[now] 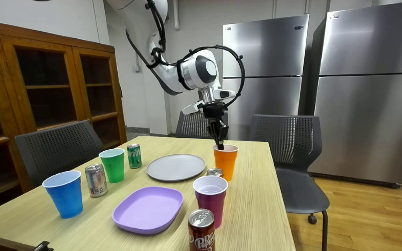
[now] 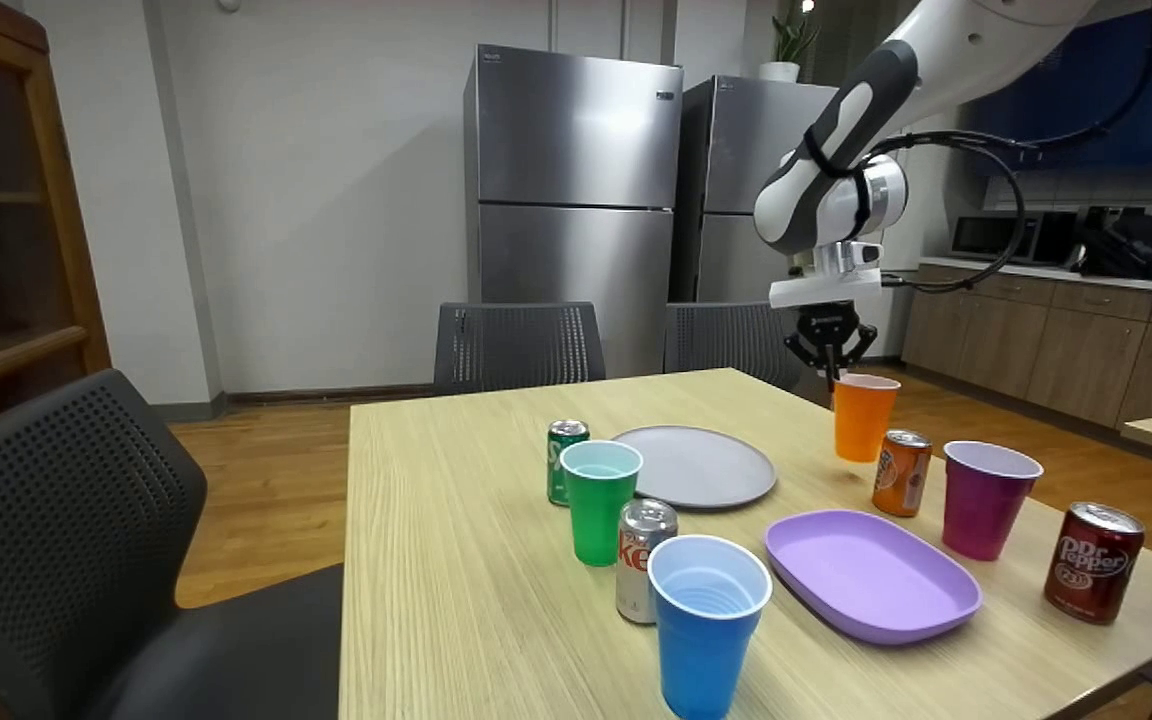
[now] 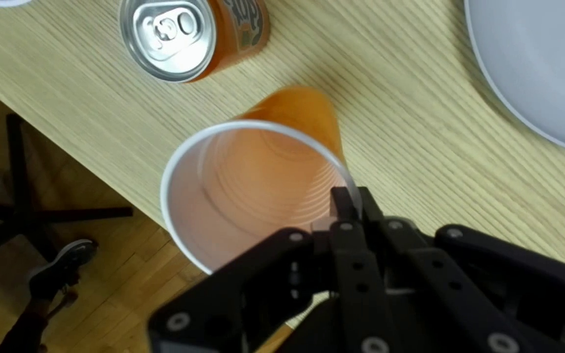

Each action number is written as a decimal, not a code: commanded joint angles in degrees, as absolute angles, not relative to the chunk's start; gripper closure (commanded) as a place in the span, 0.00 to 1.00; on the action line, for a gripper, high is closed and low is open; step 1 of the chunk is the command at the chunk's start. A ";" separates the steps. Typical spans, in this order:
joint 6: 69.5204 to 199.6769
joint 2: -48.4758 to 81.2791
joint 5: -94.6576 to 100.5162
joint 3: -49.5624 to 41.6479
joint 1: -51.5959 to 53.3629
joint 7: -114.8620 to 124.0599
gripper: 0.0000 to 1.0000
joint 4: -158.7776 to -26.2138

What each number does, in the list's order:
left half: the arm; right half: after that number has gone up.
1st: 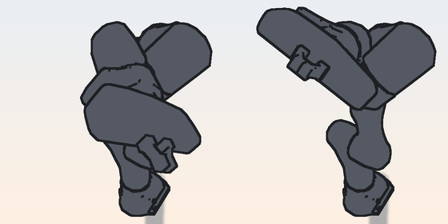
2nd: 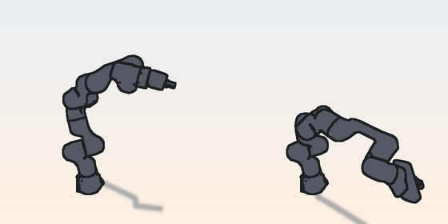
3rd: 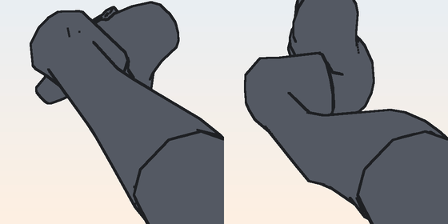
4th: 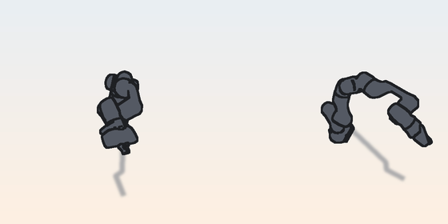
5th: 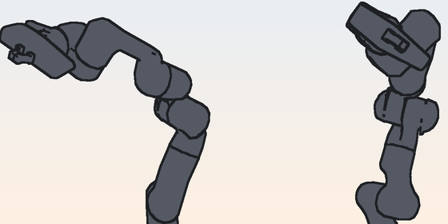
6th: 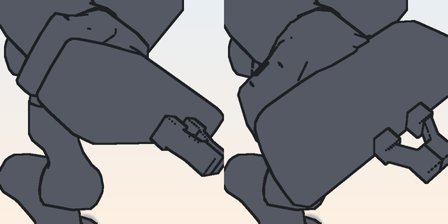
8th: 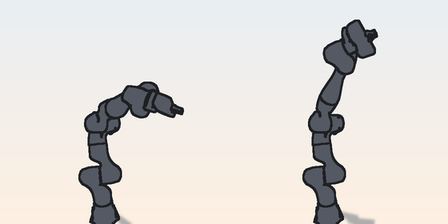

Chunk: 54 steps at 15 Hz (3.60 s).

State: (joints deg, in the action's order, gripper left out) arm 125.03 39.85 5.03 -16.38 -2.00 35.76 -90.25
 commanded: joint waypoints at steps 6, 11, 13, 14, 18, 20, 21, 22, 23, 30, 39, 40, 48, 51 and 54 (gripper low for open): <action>124.62 29.02 6.70 -14.98 0.41 35.47 0.99 -95.27; 124.56 27.92 6.68 -11.97 2.37 34.43 0.99 -93.07; 124.51 28.28 6.43 -10.61 3.15 33.98 0.99 -92.23; 124.45 28.48 6.29 -9.98 3.55 33.80 0.99 -91.87; 125.25 28.23 6.49 -8.08 5.37 33.18 0.99 -92.21; 125.47 28.12 6.98 -7.51 6.49 33.48 0.99 -92.55; 125.29 28.26 6.98 -7.13 6.98 33.53 0.99 -92.41; 125.17 28.41 6.78 -6.69 7.35 33.63 0.99 -92.24; 125.15 28.62 6.55 -6.31 7.80 33.93 0.99 -92.05; 125.73 30.80 7.21 -6.35 10.79 37.90 0.99 -90.89; 126.91 35.14 10.67 -7.99 13.68 50.59 0.99 -89.02; 127.29 35.67 11.36 -8.21 14.08 52.42 0.99 -88.80; 126.73 39.98 12.47 -8.14 15.26 59.70 0.99 -85.50; 126.26 42.05 12.21 -8.20 15.34 61.45 0.99 -83.44; 125.98 43.87 12.07 -8.28 15.32 62.60 0.99 -81.54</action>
